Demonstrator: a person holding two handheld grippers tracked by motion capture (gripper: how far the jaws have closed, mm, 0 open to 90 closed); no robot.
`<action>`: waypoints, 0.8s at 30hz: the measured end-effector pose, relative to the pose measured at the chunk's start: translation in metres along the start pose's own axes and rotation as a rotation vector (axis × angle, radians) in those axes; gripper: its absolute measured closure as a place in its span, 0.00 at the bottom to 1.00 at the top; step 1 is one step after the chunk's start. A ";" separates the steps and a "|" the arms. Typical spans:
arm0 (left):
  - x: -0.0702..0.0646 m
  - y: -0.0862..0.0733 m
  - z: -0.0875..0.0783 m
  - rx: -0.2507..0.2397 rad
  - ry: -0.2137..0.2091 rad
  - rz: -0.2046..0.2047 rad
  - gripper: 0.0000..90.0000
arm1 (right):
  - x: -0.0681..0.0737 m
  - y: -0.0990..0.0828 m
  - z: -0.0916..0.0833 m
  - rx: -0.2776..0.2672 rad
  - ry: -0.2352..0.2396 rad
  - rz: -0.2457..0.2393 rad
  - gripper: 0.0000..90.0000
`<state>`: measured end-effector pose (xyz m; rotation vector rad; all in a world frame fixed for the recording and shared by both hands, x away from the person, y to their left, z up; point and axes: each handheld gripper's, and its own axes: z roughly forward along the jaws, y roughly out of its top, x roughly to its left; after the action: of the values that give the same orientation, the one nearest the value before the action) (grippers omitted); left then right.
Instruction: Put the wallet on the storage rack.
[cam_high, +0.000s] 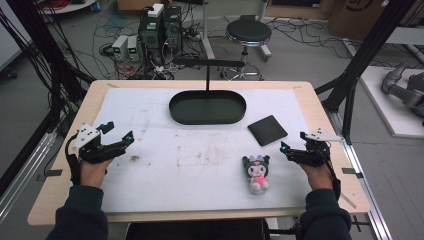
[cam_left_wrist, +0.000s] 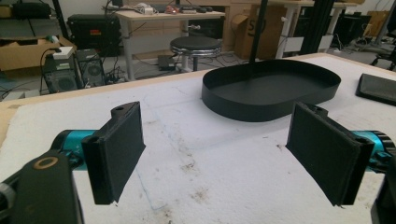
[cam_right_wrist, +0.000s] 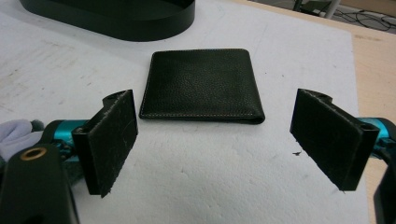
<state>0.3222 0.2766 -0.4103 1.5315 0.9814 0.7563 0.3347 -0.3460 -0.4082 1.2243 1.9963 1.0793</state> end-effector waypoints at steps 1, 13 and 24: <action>0.000 0.000 0.000 0.000 0.000 -0.001 0.21 | 0.000 0.000 0.000 -0.001 0.001 0.000 0.17; 0.002 -0.002 -0.001 0.006 0.018 -0.005 0.21 | -0.001 0.000 0.003 -0.017 -0.012 -0.007 0.17; -0.002 -0.002 0.001 0.019 0.005 0.011 0.23 | 0.001 0.000 0.007 -0.006 0.007 -0.068 0.27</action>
<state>0.3220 0.2740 -0.4121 1.5531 0.9876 0.7609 0.3399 -0.3423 -0.4117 1.1426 2.0239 1.0572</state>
